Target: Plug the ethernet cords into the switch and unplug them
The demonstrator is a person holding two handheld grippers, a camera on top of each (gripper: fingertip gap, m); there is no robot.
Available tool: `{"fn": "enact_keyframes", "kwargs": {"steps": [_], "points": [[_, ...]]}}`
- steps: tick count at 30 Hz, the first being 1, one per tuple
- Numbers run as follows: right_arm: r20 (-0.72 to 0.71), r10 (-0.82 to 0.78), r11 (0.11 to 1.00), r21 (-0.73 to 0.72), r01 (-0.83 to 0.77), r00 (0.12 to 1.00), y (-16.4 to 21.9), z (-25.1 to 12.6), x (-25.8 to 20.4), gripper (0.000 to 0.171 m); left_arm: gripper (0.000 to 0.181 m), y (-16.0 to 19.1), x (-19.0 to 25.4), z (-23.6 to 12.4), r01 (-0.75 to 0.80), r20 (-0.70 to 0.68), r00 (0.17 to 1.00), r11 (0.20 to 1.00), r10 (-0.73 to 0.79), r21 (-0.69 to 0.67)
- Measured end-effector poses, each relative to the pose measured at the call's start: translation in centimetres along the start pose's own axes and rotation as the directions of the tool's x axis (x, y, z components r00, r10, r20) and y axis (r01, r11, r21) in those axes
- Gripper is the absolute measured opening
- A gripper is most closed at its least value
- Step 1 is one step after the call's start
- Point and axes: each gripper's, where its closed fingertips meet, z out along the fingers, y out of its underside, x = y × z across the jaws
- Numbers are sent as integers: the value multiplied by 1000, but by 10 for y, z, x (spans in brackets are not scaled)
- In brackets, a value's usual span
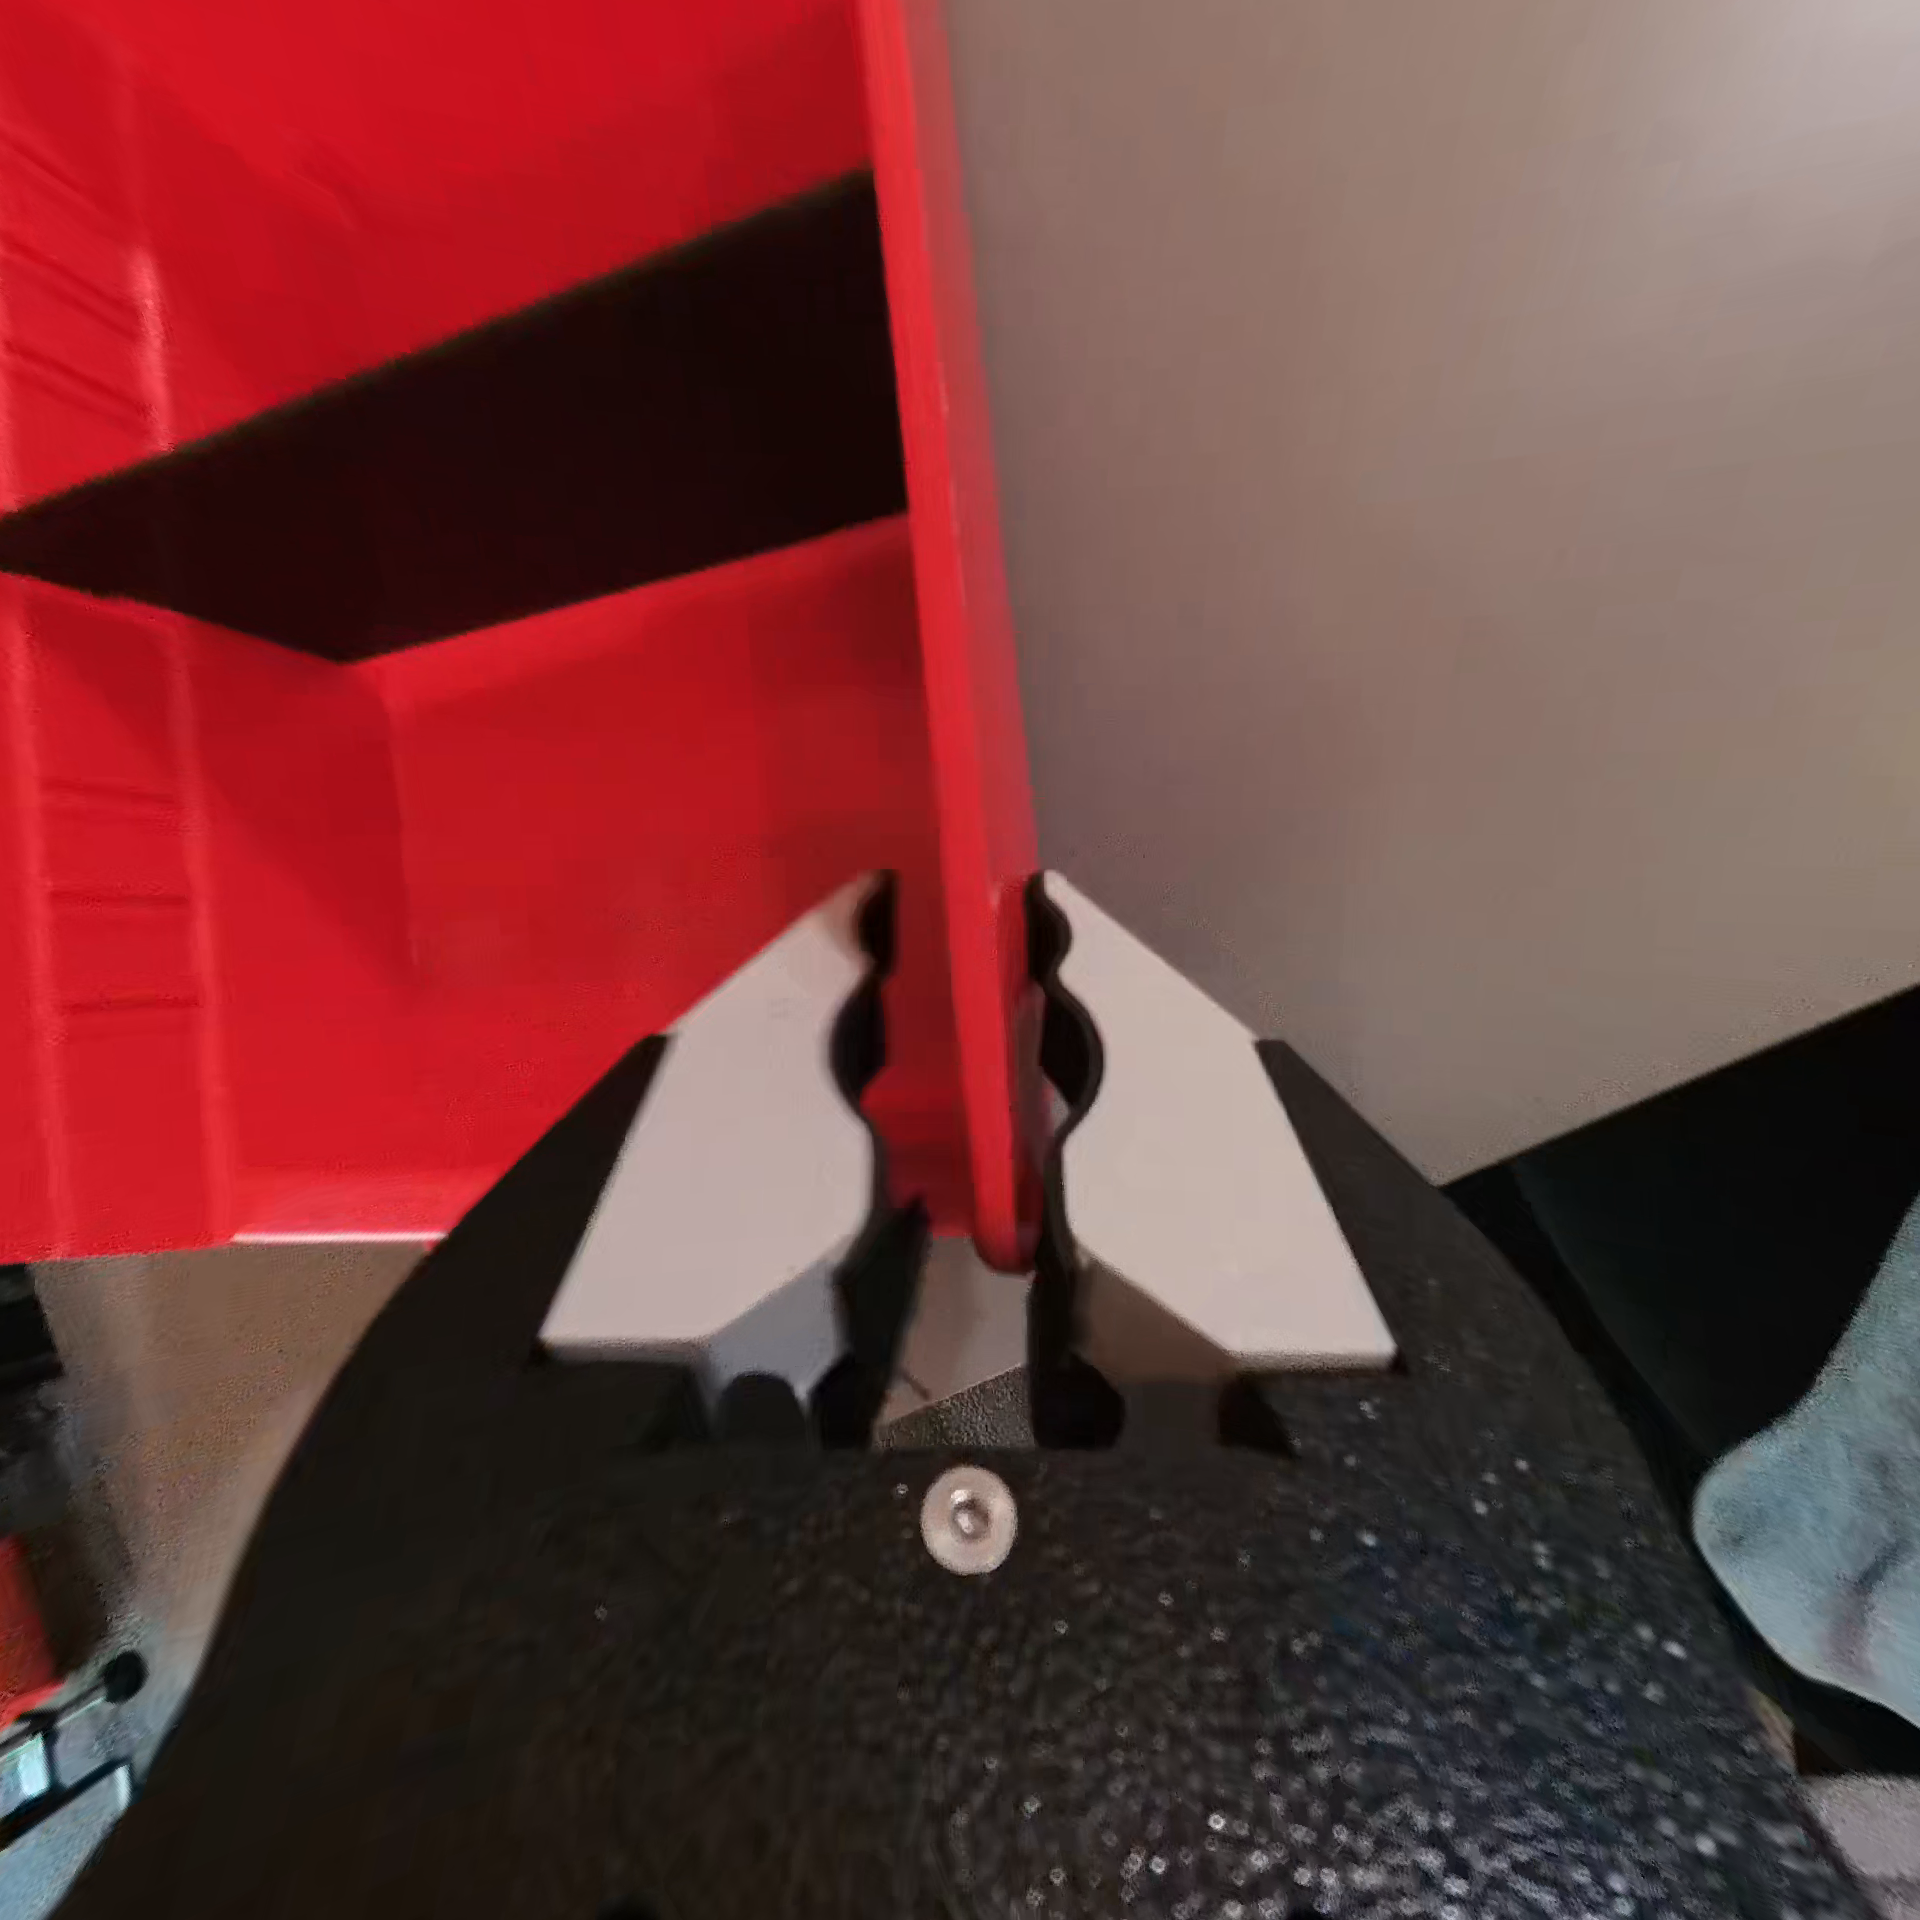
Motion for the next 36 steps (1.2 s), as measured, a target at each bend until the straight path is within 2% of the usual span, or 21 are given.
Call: {"fn": "enact_keyframes", "kwargs": {"steps": [1,4,8,13,16,20,22,25,27,30,33,36], "points": [[14,-18,1000,-2,18,1000,0,1,-5,3,13,1,6,3,3,-40,999,1000,-3,-2],[43,-69,997,-27,71,997,-3,5,-24,5,4,-6,4,2,17,-26,1000,999,-16,50],[66,-86,996,-20,87,994,-8,12,-59,4,3,-5,1,1,49,37,998,995,-52,83],[105,-97,995,-5,98,990,-7,11,-132,5,3,-6,5,-20,72,91,992,991,-83,113],[131,-97,995,6,98,987,-4,6,-186,5,3,-20,8,-44,71,119,988,981,-93,183],[202,-139,990,55,130,969,-8,4,-257,8,2,-63,8,-79,109,88,985,924,-151,367],[296,-176,983,105,151,939,-12,3,-297,19,2,-88,8,-92,68,99,988,902,-122,427],[415,-155,977,196,78,896,-26,-13,-333,53,2,-131,21,-107,-9,103,993,865,-50,502],[383,-162,943,331,29,910,-43,-30,-319,58,3,-162,41,-116,-53,64,998,829,20,557],[184,-150,853,520,33,971,-58,-60,-252,56,4,-206,85,-126,-83,-46,988,763,146,641],[-57,-129,852,504,140,990,-31,-73,-169,44,3,-248,135,-128,-122,-139,945,712,297,691],[-164,-9,891,446,82,986,2,-83,-97,43,4,-294,188,-127,-162,-212,873,671,440,723]]}}
